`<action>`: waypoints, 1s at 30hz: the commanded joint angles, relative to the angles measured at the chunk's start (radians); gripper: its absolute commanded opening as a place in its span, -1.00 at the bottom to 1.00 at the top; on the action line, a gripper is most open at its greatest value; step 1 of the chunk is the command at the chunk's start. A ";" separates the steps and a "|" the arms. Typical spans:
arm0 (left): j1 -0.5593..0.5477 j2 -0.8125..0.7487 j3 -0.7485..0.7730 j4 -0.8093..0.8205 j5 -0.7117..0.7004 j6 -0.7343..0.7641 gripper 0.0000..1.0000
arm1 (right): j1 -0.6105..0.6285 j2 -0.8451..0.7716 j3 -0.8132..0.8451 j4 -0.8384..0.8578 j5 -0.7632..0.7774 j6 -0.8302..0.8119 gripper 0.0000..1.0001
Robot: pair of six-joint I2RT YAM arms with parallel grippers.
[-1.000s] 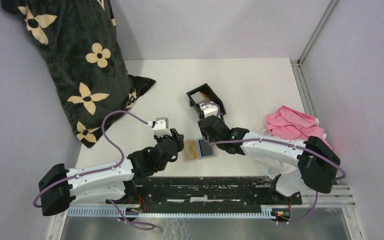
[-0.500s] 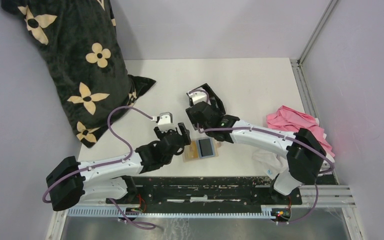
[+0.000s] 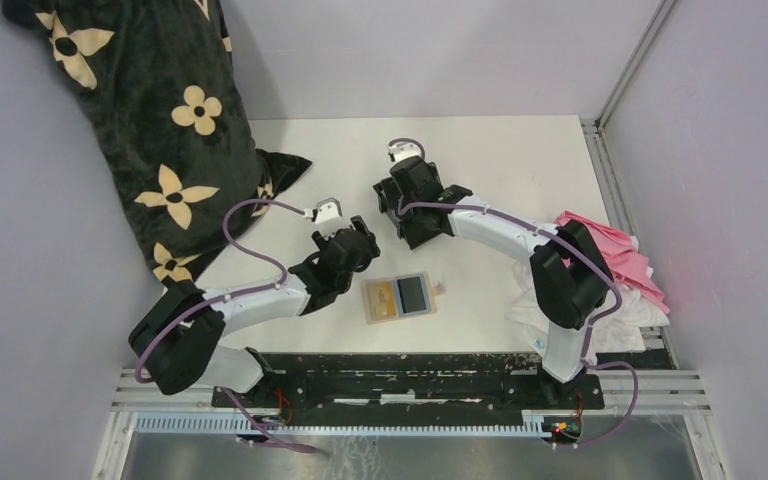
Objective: Put the credit cards into the card holder
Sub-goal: Pick up the credit card from the storage box.
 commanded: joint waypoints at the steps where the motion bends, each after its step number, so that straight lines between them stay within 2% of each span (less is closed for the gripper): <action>1: 0.049 0.067 0.063 0.140 0.031 -0.052 0.43 | -0.039 0.030 0.112 0.018 -0.106 -0.006 0.55; 15: 0.155 0.308 0.127 0.343 0.218 -0.107 0.17 | -0.131 0.209 0.289 0.023 -0.291 0.041 0.47; 30: 0.208 0.445 0.184 0.426 0.316 -0.122 0.10 | -0.191 0.300 0.328 0.039 -0.391 0.086 0.42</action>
